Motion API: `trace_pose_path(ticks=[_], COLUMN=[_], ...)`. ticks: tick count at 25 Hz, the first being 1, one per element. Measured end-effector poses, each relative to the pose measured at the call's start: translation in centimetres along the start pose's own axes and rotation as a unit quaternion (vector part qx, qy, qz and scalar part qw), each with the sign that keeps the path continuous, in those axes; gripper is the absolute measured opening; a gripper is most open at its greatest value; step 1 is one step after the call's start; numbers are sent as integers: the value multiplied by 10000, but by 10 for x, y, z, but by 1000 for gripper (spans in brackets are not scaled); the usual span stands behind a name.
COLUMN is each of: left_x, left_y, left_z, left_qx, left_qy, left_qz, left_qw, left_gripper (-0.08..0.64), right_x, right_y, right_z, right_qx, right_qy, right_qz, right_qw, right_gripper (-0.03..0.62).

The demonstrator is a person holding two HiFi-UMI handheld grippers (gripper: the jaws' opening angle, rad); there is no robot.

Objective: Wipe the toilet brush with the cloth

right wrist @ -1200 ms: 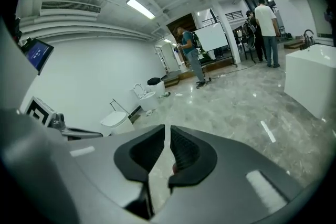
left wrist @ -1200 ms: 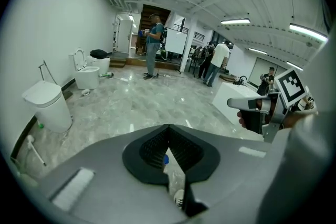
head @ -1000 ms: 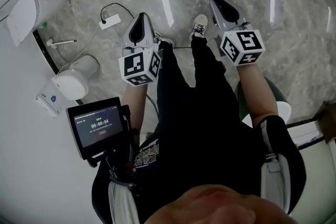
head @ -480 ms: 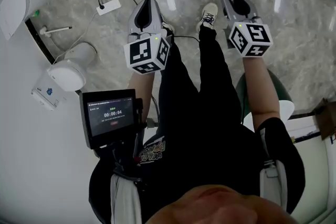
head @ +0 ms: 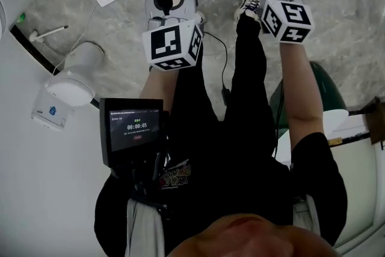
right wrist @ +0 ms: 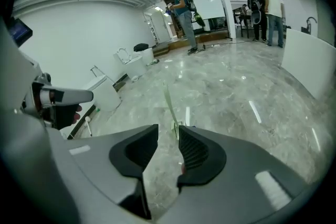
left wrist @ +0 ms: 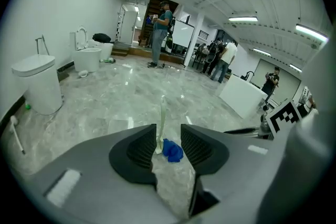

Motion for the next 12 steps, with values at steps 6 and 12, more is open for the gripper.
trace_pose_path(ticks=[6, 12], left_x=[50, 87], left_y=[4, 23], left_z=[41, 69], left_qx=[34, -84], left_qy=[-212, -527], left_qz=[-185, 385], left_qw=[9996, 9978], left_gripper=[164, 174], right_x=[41, 78], right_y=[-39, -100], right_z=[92, 183], right_qx=[-15, 228], right_qy=[452, 845], right_qz=[-1029, -1331], right_qw=[9937, 9872], right_gripper=[143, 158])
Point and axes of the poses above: the fingertips, and each gripper's own axes: z forward along the fingers, y to its left, x out of its underside, the point moved 10 cm from there along -z, backward along the fingers, and after that the axes turned 1 degree about y, right-handed, at the moved point
